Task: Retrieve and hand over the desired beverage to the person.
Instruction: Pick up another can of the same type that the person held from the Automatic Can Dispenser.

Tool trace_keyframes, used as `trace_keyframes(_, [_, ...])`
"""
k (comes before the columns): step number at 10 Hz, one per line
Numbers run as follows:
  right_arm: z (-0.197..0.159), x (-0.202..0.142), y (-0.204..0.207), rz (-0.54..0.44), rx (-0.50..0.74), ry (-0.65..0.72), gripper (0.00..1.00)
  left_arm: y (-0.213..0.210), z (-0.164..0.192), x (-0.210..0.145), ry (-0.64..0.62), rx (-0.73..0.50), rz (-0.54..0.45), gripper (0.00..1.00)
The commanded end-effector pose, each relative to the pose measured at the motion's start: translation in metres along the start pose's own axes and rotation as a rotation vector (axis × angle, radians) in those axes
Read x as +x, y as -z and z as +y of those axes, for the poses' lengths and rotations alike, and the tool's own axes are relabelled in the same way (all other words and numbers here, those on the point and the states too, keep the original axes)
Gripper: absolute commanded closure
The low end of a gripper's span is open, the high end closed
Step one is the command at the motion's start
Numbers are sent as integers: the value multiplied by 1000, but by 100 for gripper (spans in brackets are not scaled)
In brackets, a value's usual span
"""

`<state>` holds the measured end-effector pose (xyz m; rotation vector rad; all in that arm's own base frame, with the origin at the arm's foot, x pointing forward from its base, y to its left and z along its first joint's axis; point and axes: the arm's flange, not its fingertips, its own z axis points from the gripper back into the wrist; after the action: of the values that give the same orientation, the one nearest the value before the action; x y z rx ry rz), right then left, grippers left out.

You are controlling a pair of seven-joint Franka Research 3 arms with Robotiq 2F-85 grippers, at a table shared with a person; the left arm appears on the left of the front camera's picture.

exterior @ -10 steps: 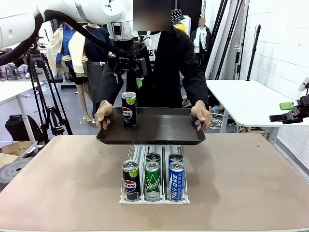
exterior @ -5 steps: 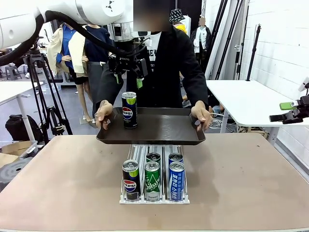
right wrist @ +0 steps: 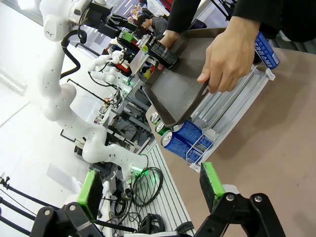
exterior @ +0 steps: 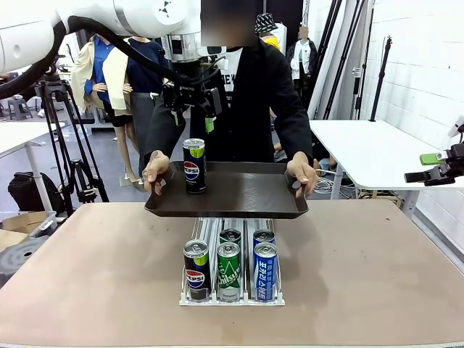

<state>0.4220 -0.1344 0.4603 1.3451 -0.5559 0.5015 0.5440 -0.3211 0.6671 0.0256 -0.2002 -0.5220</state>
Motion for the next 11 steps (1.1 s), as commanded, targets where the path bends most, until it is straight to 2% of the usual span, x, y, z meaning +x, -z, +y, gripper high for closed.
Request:
trace_keyframes(1, [1, -1, 1, -5, 7, -12, 0, -1, -2, -1, 1, -5, -10, 0])
trace_keyframes(4, [1, -1, 1, -5, 7, -12, 0, 0, 0, 0, 0, 0, 0, 0])
trace_keyframes(7, [1, -1, 1, -5, 7, -12, 0, -27, 17, -33, -96, -79, -47, 0])
trace_keyframes(10, [1, -1, 1, -5, 7, -12, 0, -67, 59, -80, -203, -191, -109, 0])
trace_keyframes(11, [1, -1, 1, -5, 7, -12, 0, -75, 84, -99, -244, -279, -129, 0])
